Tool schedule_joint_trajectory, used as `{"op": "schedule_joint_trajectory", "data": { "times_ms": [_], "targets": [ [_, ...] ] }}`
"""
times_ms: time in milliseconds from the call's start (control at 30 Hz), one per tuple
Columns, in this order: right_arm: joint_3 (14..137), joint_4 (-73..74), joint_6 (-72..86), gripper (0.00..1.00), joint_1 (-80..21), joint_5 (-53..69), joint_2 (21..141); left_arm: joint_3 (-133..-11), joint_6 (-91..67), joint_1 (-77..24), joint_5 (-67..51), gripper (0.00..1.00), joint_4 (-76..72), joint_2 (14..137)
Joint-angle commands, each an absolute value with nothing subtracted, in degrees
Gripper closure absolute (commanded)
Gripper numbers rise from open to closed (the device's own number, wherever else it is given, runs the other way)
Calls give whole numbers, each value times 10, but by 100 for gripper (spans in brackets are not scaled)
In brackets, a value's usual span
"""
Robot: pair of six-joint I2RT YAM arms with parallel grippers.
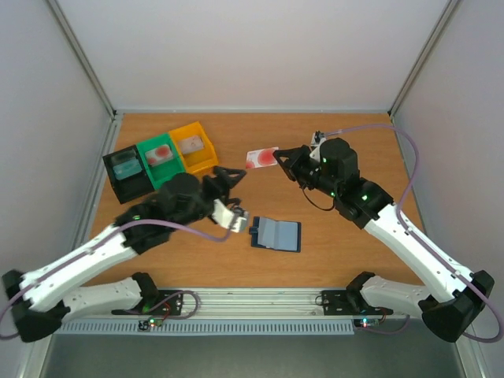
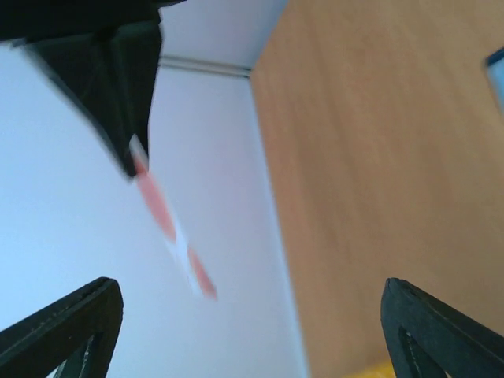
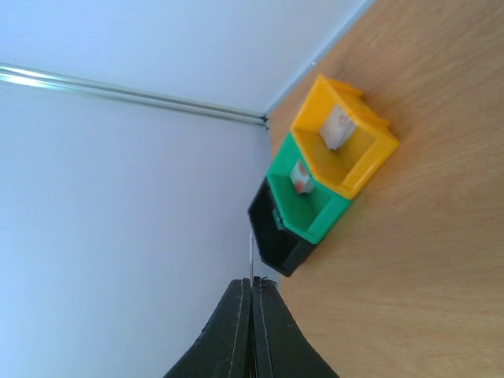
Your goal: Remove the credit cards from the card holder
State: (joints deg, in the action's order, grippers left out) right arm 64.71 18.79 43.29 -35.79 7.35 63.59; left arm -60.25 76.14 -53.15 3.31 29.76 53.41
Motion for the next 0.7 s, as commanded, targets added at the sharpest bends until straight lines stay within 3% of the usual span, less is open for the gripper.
{"op": "schedule_joint_trajectory", "data": {
  "times_ms": [0, 100, 167, 333, 533, 600, 633, 667],
  "targets": [
    [640, 144, 470, 99, -396, -14, 610, -561, 934, -552, 66, 9, -106, 608],
    [639, 135, 465, 99, -419, -45, 610, -605, 944, -554, 126, 9, -170, 673],
    [639, 129, 465, 99, -424, -48, 611, -635, 927, -553, 167, 14, -165, 698],
    [642, 125, 454, 99, -427, -49, 615, -638, 880, -551, 171, 48, -101, 686],
    [644, 115, 448, 99, -430, -38, 614, -634, 878, -544, 183, 62, -69, 681],
    [645, 117, 445, 99, -431, -35, 612, -646, 861, -540, 188, 79, -59, 687],
    [645, 120, 444, 99, -432, -34, 611, -654, 853, -537, 192, 94, -52, 689],
    [644, 121, 442, 99, -432, -34, 610, -661, 838, -536, 194, 99, -46, 689]
  ]
}}
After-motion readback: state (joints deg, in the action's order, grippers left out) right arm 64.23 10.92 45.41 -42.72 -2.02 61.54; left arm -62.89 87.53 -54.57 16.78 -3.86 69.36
